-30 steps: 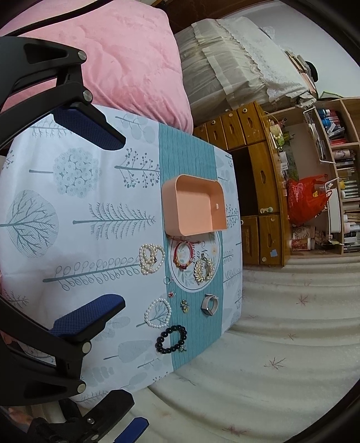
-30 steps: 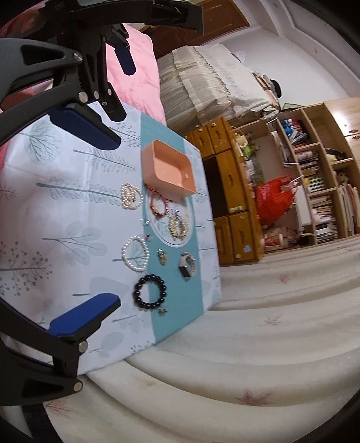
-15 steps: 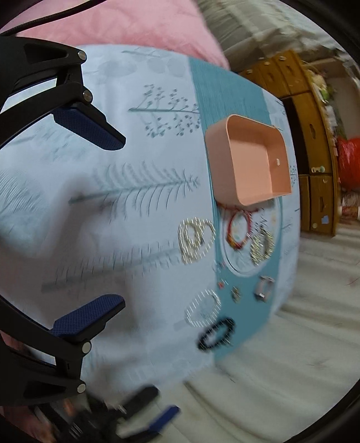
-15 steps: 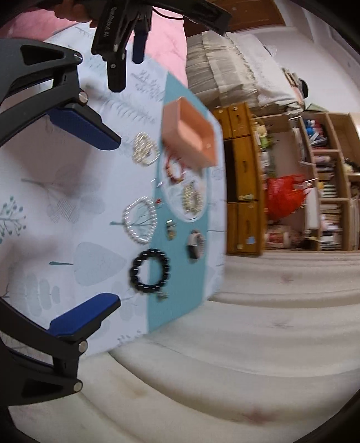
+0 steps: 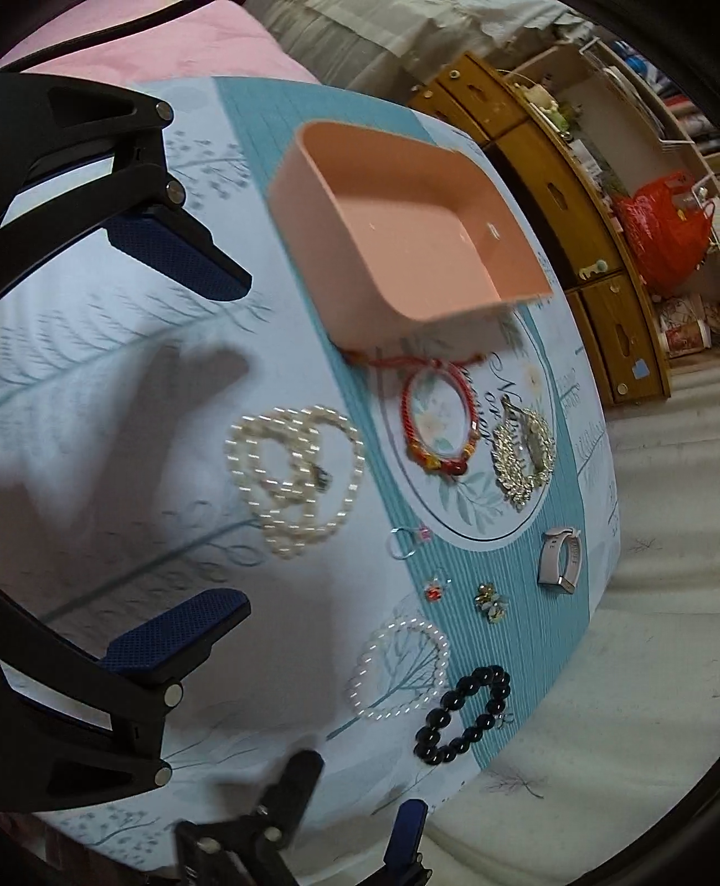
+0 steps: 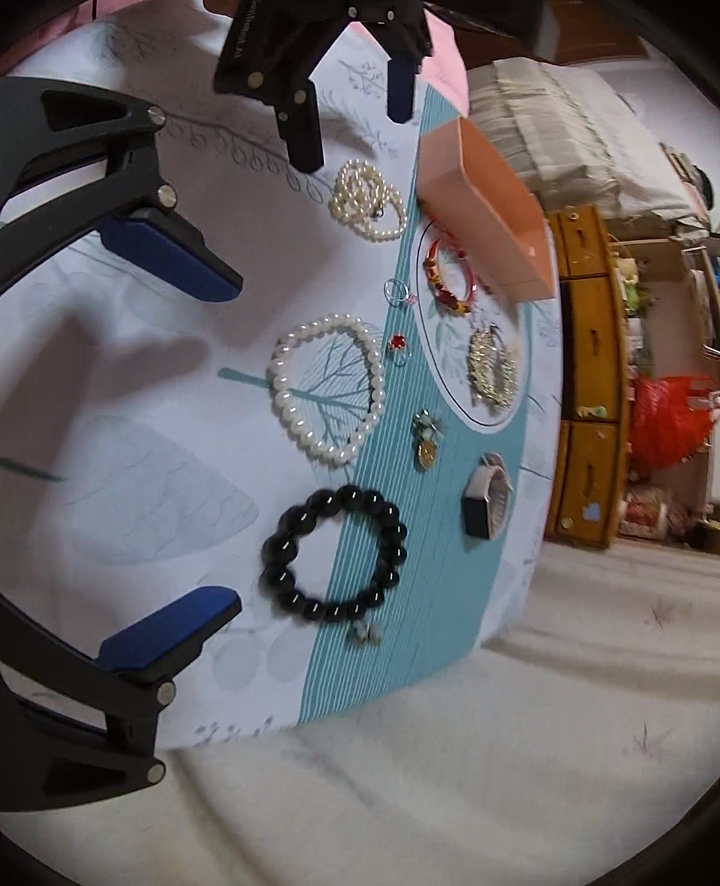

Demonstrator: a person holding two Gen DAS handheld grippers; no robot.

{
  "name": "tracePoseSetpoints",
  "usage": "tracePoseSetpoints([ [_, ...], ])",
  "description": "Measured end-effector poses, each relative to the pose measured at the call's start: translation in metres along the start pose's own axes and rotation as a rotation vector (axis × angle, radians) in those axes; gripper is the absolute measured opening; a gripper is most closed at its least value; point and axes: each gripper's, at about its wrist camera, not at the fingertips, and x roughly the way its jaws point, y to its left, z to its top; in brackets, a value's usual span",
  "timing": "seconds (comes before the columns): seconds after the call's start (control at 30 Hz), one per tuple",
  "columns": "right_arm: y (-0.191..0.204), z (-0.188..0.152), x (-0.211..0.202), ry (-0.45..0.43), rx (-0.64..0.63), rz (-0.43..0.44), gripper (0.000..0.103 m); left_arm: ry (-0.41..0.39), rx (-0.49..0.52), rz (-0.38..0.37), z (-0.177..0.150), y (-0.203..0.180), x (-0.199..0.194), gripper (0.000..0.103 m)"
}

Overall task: Organize jewelry
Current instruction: 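Grasp the white pearl bracelet with the right gripper while the left gripper grasps the cream pearl necklace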

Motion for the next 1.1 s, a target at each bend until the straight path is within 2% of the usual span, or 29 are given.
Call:
tracePoseSetpoints([
  [0.1, -0.001, 0.006, 0.011, 0.026, 0.019, 0.027, 0.102, -0.017, 0.001, 0.004, 0.009, -0.004, 0.009, 0.102],
  [0.2, -0.008, 0.012, 0.021, 0.051, 0.079, 0.053, 0.092, -0.018, -0.007, 0.013, 0.018, -0.006, 0.018, 0.100],
  [0.3, -0.017, 0.019, 0.028, 0.063, 0.146, 0.059, 0.085, -0.019, -0.025, -0.011, 0.022, -0.008, 0.024, 0.098],
  [0.4, -0.021, 0.023, 0.031, 0.060, 0.176, 0.067, 0.073, -0.008, -0.073, -0.051, 0.022, -0.004, 0.028, 0.097],
  [0.47, -0.017, 0.026, 0.033, 0.066, 0.145, 0.012, 0.059, -0.009, -0.111, -0.066, 0.021, 0.000, 0.029, 0.094],
  [0.5, -0.014, 0.027, 0.034, 0.067, 0.125, -0.010, 0.057, -0.016, -0.111, -0.060, 0.020, 0.000, 0.028, 0.091],
  [0.57, -0.010, 0.031, 0.034, 0.061, 0.108, 0.011, 0.037, -0.025, -0.111, -0.061, 0.020, -0.002, 0.027, 0.088],
  [0.6, -0.010, 0.031, 0.034, 0.061, 0.099, 0.014, 0.031, -0.029, -0.110, -0.060, 0.019, -0.003, 0.026, 0.085],
  [0.67, -0.005, 0.032, 0.033, 0.060, 0.084, 0.031, 0.012, -0.039, -0.108, -0.060, 0.017, -0.005, 0.023, 0.075],
  [0.73, -0.002, 0.032, 0.033, 0.061, 0.078, 0.035, 0.008, -0.052, -0.111, -0.059, 0.016, -0.008, 0.018, 0.047],
  [0.8, -0.001, 0.031, 0.031, 0.066, 0.083, 0.055, 0.008, -0.061, -0.106, -0.061, 0.014, -0.009, 0.015, 0.034],
  [0.97, -0.006, 0.027, 0.029, 0.117, 0.185, 0.207, 0.008, -0.077, -0.096, -0.054, 0.007, -0.010, 0.010, 0.024],
  [1.1, -0.004, 0.026, 0.027, 0.151, 0.232, 0.258, 0.008, -0.040, -0.117, -0.076, 0.001, -0.001, 0.004, 0.021],
])
